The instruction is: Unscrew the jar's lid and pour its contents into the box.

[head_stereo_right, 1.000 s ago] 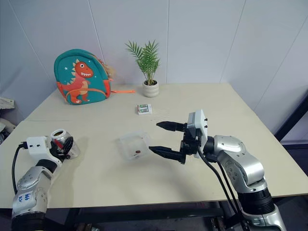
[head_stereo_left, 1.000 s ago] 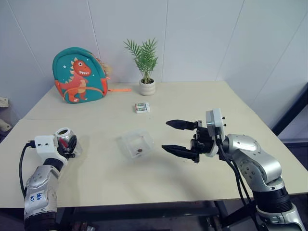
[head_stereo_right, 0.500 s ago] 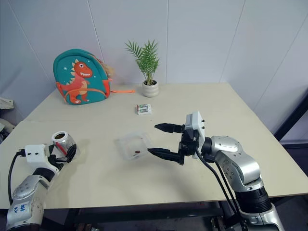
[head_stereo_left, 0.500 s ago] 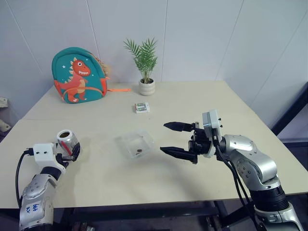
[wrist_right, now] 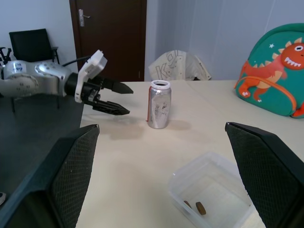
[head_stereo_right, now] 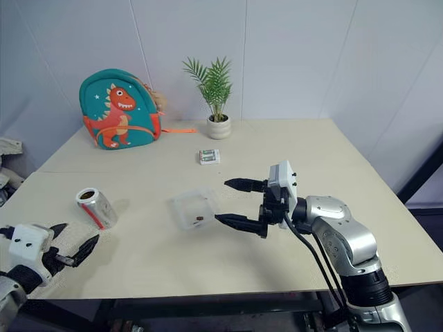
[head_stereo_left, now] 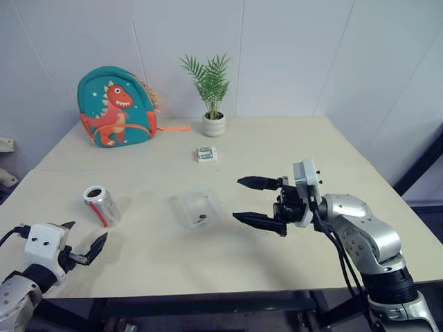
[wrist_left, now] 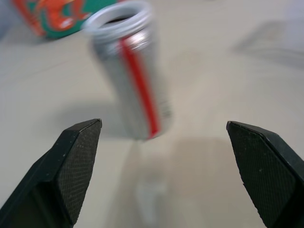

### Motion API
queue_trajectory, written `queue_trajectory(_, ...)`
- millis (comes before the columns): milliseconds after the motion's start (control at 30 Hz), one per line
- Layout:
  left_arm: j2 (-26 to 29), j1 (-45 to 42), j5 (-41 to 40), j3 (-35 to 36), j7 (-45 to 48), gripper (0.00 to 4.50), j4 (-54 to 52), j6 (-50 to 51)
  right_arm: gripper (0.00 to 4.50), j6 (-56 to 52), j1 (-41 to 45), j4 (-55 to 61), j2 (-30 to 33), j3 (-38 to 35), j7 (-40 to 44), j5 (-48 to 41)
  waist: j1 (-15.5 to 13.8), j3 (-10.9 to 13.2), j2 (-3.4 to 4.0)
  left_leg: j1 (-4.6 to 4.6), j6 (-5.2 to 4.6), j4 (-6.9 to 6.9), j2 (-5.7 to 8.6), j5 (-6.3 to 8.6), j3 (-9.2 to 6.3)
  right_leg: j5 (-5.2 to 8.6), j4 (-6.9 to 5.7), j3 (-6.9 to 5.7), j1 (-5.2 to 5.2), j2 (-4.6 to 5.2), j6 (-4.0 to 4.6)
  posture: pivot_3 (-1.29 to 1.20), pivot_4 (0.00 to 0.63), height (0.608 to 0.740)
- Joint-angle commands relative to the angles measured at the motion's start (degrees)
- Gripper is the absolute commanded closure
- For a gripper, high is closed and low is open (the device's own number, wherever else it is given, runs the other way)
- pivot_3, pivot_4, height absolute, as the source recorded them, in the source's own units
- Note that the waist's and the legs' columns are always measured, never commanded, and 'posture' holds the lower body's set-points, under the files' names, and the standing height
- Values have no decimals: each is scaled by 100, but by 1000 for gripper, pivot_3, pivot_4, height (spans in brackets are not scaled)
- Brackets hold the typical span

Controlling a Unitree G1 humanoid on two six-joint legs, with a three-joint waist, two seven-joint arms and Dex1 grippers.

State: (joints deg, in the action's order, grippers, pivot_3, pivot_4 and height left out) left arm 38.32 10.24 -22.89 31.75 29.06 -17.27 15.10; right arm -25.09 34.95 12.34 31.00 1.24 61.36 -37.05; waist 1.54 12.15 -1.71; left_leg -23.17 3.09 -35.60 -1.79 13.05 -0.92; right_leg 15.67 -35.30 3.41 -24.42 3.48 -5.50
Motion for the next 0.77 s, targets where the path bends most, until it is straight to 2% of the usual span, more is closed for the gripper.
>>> queue_trajectory(33, 530, -283, -401, -76, 565, 13, -722, 232, 0, 84, -44, -74, 295, -255, 215, 20, 3, 0, -1, -2, -1, 0, 0, 0, 0, -2, 6, -1, 0, 1, 2, 0, 150, 740)
queue_trajectory(200, 1204, -1182, -137, -950, 1530, 13, -343, -222, 0, 127, -170, -205, 689, -379, 399, 130, 9, 0, 1, -2, -6, 20, 0, -1, 11, -6, 34, 4, 2, -2, 8, 0, 150, 740)
queue_trajectory(333, 1261, -1777, -40, -1381, 1878, 13, 105, -404, 0, 182, -204, -256, 740, -418, 391, 206, 98, 0, 1, -1, -7, 50, -5, 1, 22, -8, 33, 13, -13, -13, 3, 0, 150, 740)
queue_trajectory(367, 1255, -1915, -15, -1487, 1935, 13, 192, -414, 0, 202, -202, -290, 747, -430, 401, 226, 102, 0, 1, -1, -6, 51, -8, 2, 21, -15, 25, 12, -16, -17, -11, 0, 150, 740)
queue_trajectory(400, 1259, -2046, 10, -1588, 2013, 13, 284, -440, 0, 213, -207, -303, 762, -445, 414, 242, 102, 0, 1, -1, -5, 51, -9, 3, 18, -41, 15, 10, -19, -21, -62, 0, 150, 740)
queue_trajectory(433, 1259, -2135, 30, -1652, 2075, 13, 351, -463, 0, 220, -211, -309, 773, -454, 427, 252, 104, 0, 1, -1, -5, 51, -11, 5, 14, -52, 13, 7, -20, -25, -85, 0, 150, 740)
queue_trajectory(567, 1201, -2386, -129, -1640, 2291, 13, 591, -443, 0, 203, -382, -159, 867, -524, 390, 275, 117, 0, 1, -2, -4, 50, -12, 7, 15, -52, 17, 8, -19, -27, -87, 0, 150, 740)
queue_trajectory(767, 1033, -2565, -284, -1500, 2075, 13, 606, -156, 0, 83, -717, 19, 923, -658, 246, 194, 115, 0, 1, -2, -5, 46, -11, 7, 15, -52, 17, 9, -17, -26, -87, 0, 150, 740)
